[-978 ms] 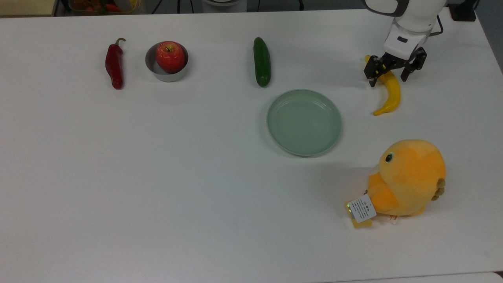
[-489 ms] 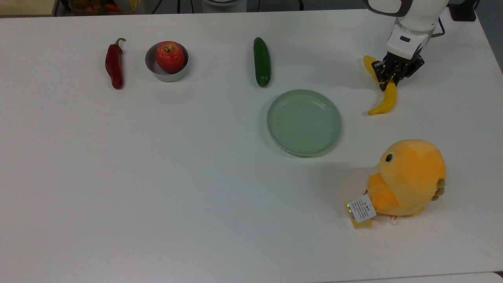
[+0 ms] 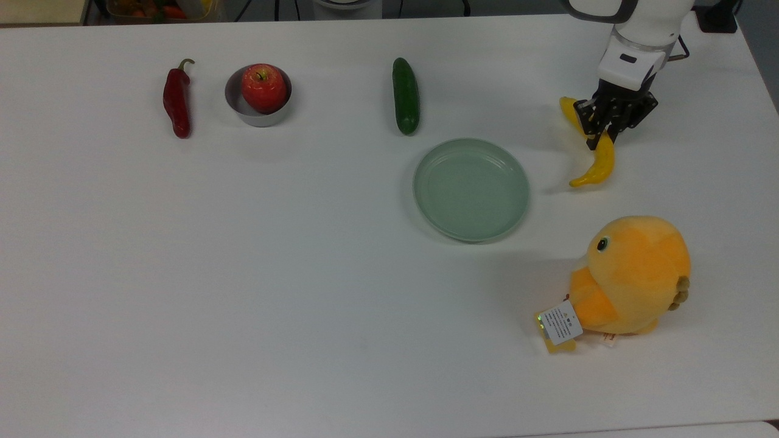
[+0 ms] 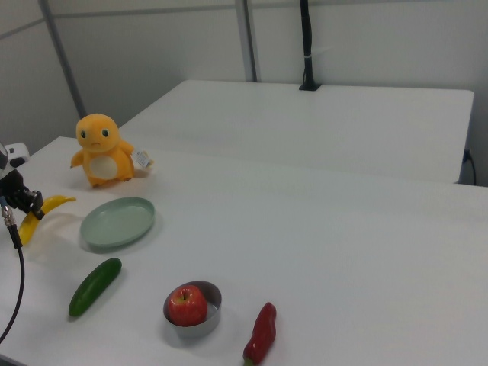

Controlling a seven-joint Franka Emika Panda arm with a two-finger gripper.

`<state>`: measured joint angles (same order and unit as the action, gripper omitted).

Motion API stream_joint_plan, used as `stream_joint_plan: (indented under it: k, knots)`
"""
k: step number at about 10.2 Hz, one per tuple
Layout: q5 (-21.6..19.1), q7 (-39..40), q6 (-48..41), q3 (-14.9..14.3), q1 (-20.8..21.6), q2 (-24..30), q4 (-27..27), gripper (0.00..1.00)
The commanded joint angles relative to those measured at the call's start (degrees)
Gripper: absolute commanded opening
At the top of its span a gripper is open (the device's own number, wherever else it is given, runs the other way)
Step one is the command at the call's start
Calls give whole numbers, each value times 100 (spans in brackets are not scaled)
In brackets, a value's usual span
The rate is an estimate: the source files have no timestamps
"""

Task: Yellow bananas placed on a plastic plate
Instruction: 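Lift the banana and carry it over the pale green plate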

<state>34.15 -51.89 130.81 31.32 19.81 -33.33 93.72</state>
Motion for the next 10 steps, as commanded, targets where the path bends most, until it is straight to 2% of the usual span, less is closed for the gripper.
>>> stream_joint_plan:
  k: [1, 4, 7, 9, 10]
  knots:
    - [162, -93, 32, -160, -205, 301, -11, 0]
    - [127, 47, 23, -791, -407, 503, -161, 0]
    - [39, 328, -12, -1196, -654, 530, -117, 0]
    - [-5, 390, -38, -1242, -829, 844, 407, 0]
    - [-257, 730, -38, -1242, -838, 1151, 776, 0]
